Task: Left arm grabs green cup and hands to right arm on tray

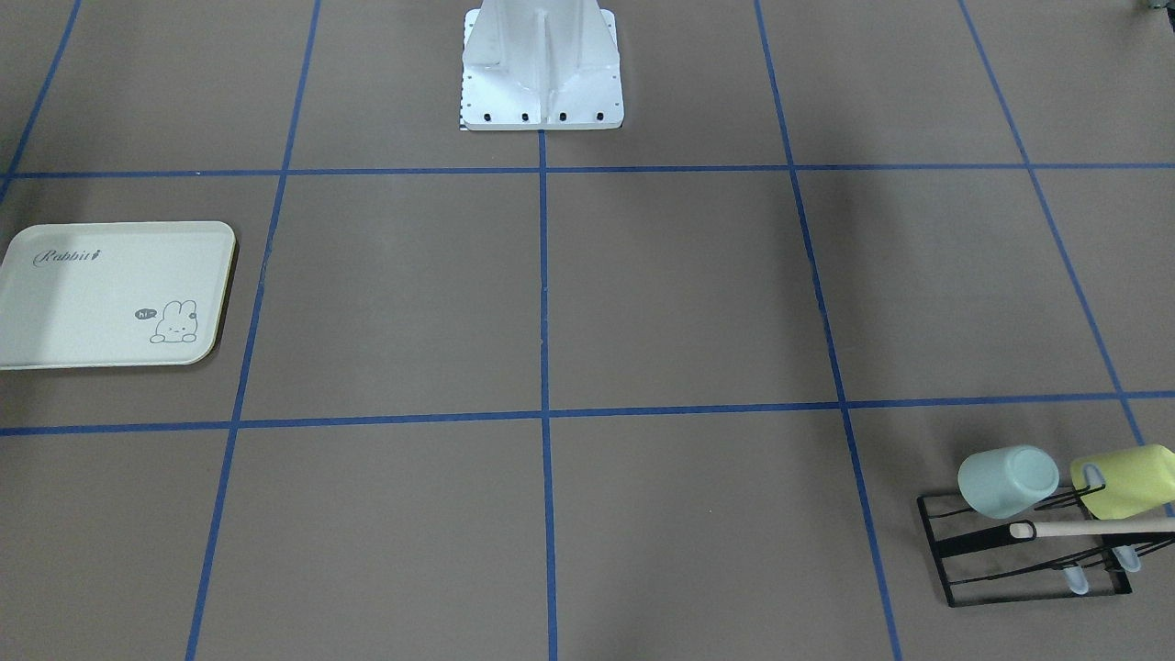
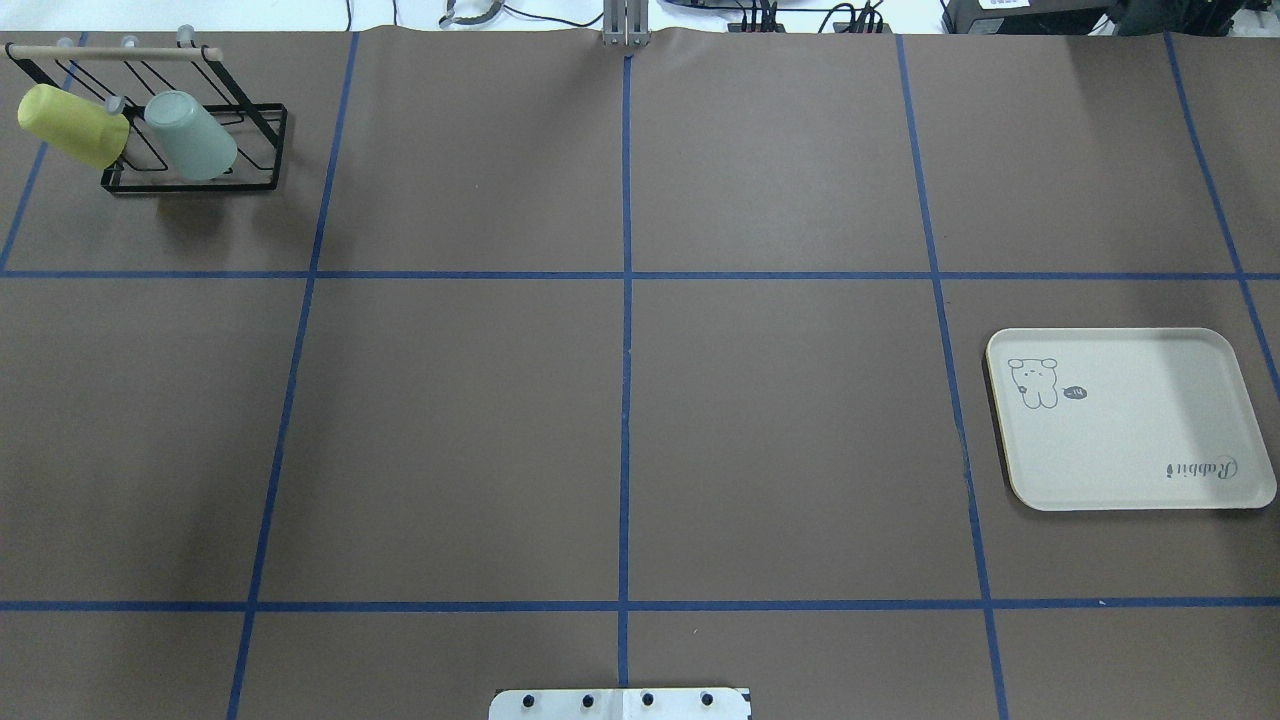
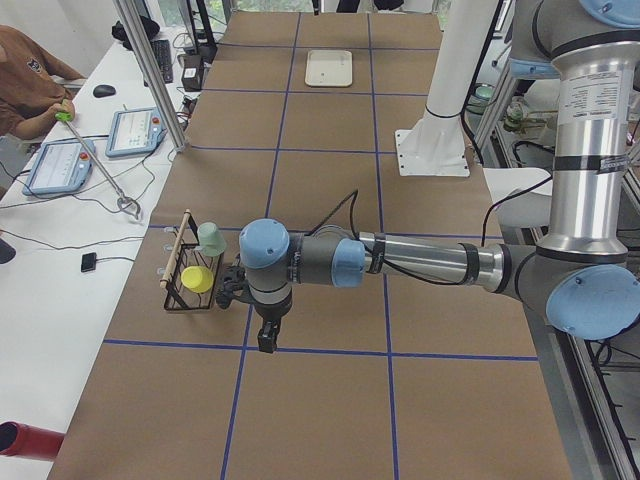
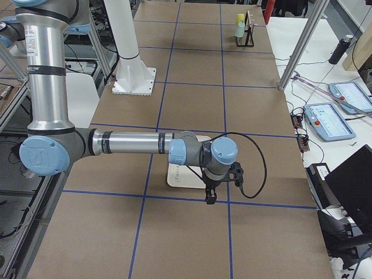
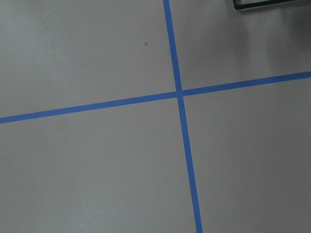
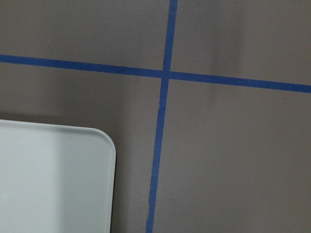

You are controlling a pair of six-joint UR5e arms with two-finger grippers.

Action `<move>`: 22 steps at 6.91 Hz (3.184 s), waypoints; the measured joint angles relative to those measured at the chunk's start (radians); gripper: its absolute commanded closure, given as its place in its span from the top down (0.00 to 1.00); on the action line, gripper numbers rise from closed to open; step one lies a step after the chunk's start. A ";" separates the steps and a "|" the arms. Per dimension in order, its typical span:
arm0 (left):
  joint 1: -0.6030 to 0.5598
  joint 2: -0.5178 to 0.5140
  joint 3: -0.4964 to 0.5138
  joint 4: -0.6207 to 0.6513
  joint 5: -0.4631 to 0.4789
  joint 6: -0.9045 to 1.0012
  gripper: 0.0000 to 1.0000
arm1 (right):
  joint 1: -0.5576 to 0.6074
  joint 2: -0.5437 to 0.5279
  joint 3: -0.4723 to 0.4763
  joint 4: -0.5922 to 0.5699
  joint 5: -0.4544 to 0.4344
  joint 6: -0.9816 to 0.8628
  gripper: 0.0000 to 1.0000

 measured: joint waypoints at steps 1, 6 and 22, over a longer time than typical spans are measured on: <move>0.001 0.000 0.000 0.001 0.000 0.000 1.00 | 0.000 0.003 0.000 0.001 0.000 0.001 1.00; 0.003 -0.156 -0.026 0.203 0.005 -0.008 1.00 | 0.000 0.011 -0.001 0.002 0.001 0.002 1.00; 0.518 -0.378 0.188 -0.582 0.555 -1.045 1.00 | -0.001 0.026 -0.001 0.024 -0.001 0.002 1.00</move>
